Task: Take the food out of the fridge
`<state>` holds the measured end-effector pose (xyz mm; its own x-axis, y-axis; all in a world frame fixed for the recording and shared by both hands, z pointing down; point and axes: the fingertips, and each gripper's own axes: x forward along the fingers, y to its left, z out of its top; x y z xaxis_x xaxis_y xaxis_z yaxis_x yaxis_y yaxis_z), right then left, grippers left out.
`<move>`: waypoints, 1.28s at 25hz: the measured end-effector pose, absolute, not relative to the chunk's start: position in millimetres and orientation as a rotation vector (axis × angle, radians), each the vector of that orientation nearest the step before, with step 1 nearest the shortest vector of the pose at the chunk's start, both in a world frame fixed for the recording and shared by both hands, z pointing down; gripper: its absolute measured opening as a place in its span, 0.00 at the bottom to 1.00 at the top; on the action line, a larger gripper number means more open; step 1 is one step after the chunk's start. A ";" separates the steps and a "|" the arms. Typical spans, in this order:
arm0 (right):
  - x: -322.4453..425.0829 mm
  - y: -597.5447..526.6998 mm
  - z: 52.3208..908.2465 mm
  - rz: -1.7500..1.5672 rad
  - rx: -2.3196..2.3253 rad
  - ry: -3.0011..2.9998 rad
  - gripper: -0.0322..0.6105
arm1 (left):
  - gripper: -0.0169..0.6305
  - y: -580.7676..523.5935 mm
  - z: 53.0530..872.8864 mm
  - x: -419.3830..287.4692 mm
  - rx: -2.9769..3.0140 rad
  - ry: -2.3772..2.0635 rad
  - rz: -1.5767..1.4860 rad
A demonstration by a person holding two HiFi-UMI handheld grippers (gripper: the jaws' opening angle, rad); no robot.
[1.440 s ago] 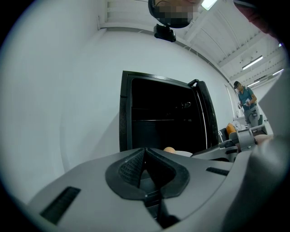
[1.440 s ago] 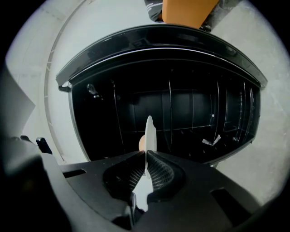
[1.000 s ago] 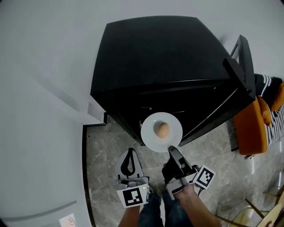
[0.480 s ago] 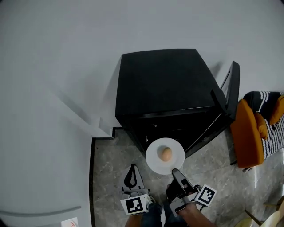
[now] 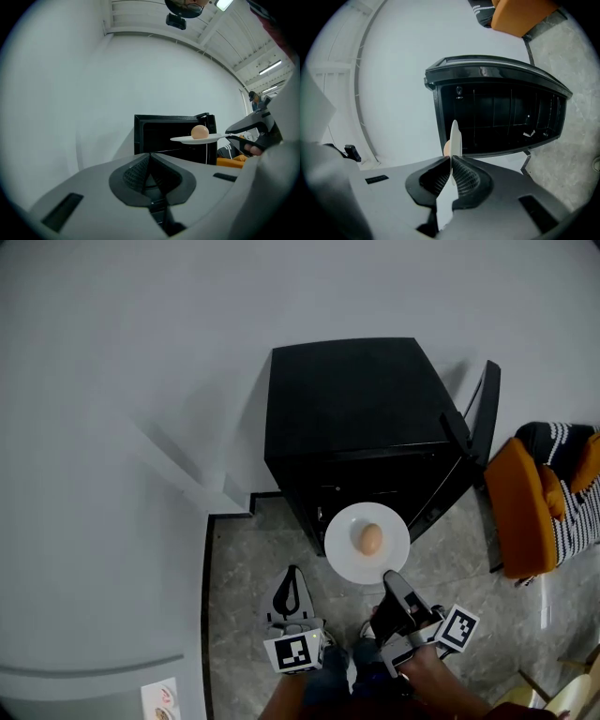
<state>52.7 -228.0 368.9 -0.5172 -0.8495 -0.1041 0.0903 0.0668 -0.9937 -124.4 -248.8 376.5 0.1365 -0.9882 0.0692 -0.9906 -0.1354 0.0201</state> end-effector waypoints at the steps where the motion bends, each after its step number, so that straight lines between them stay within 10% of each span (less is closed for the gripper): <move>1: 53.8 -226.9 365.5 -1.549 -0.778 1.587 0.10 | 0.05 -247.1 373.8 -123.0 2.326 -2.018 0.052; 32: 55.6 -198.3 322.2 -1.493 -0.747 1.606 0.10 | 0.05 -225.3 345.5 -110.2 2.430 -1.958 0.014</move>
<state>55.6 -198.3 322.2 -0.5039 -0.8487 -0.1604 0.0981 0.1282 -0.9869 -110.2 -225.3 345.5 0.2126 -0.9769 0.0199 -0.9771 -0.2124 0.0104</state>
